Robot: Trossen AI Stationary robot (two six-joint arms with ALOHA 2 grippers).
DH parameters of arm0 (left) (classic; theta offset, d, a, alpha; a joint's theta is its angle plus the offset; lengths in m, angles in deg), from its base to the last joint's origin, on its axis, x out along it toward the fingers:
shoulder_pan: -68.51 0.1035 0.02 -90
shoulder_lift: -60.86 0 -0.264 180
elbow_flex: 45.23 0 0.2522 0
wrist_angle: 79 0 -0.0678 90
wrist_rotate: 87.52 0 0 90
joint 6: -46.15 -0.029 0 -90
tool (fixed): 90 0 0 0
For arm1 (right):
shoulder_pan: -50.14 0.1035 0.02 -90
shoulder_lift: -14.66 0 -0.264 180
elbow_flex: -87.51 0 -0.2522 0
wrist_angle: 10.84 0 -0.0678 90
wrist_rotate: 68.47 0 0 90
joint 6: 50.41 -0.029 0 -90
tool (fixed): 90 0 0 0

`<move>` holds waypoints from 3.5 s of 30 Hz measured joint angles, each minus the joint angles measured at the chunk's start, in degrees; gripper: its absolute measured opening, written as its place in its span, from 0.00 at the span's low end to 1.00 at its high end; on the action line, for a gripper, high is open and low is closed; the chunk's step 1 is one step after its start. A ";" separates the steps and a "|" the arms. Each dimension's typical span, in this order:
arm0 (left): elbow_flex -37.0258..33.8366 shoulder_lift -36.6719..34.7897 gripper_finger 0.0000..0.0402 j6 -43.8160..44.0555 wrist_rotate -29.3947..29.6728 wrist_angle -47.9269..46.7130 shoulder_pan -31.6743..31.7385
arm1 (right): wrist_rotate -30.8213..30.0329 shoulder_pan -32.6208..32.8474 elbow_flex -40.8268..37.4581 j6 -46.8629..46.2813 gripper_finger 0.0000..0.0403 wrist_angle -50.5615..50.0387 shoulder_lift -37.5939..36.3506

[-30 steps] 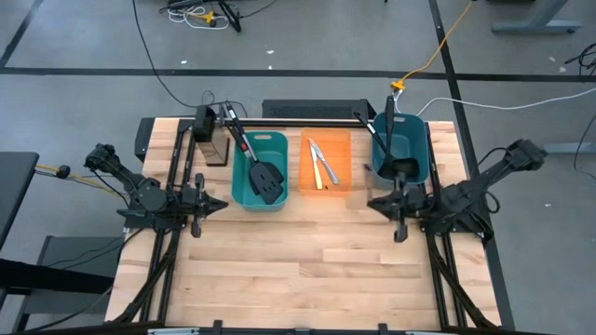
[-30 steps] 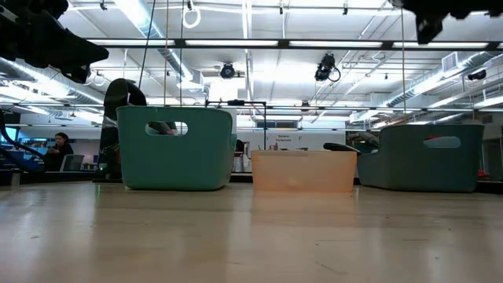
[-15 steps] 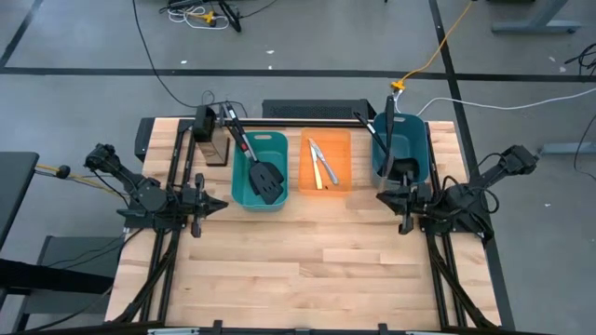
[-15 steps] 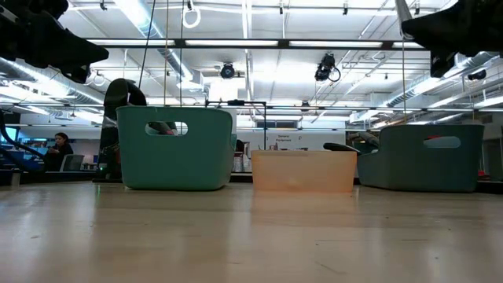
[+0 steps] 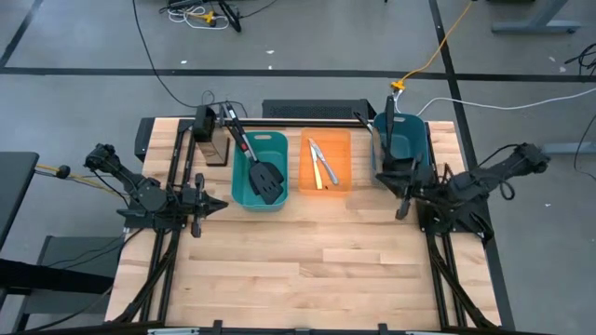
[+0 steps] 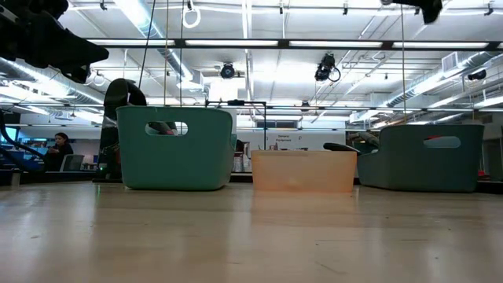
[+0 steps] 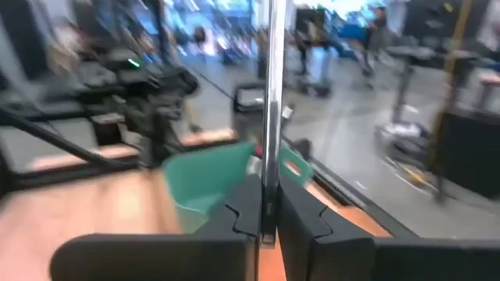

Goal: Pick & Place Kitchen Items
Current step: Put the silver knife into the orange bin

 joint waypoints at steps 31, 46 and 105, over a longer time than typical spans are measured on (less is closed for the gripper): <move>0.02 0.00 0.04 0.28 -0.26 0.00 -0.01 | 36.50 -39.13 20.35 -32.47 0.06 -24.78 52.96; 0.04 0.02 0.04 0.31 -0.26 0.00 -0.02 | 44.18 -43.32 19.41 -32.26 0.06 -23.24 60.51; 0.04 0.02 0.04 -1.34 -0.26 -0.07 0.00 | 54.69 -34.28 43.52 11.33 0.29 -42.36 64.51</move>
